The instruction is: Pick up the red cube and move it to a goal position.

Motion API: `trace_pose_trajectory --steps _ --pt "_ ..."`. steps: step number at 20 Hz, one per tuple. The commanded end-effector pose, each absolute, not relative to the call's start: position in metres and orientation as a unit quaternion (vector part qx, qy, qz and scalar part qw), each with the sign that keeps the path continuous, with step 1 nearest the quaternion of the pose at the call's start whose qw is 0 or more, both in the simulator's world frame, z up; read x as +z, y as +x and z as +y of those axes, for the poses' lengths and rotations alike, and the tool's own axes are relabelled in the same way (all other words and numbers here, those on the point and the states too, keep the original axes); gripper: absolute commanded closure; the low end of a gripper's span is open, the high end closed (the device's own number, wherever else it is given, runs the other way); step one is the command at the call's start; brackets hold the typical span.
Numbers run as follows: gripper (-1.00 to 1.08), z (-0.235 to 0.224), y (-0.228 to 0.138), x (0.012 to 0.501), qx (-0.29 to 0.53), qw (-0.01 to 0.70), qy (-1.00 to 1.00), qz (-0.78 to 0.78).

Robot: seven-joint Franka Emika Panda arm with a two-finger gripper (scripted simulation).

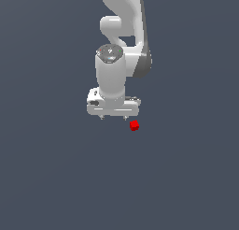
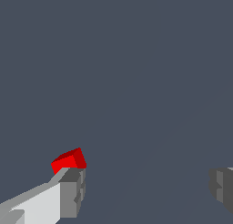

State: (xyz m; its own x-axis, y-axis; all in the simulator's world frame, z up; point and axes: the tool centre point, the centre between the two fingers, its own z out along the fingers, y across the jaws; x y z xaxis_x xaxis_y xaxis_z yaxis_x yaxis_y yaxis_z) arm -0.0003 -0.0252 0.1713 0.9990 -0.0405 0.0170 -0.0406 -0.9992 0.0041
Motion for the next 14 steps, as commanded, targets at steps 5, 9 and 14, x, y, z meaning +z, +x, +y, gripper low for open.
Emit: trace_pose_trajectory --steps 5,9,14 --pt "-0.92 -0.021 -0.001 0.167 0.008 0.002 1.0 -0.015" --pt "-0.92 -0.01 -0.005 0.152 0.007 0.002 1.0 0.003" --pt "-0.92 0.013 -0.014 0.121 0.006 0.001 0.999 0.04"
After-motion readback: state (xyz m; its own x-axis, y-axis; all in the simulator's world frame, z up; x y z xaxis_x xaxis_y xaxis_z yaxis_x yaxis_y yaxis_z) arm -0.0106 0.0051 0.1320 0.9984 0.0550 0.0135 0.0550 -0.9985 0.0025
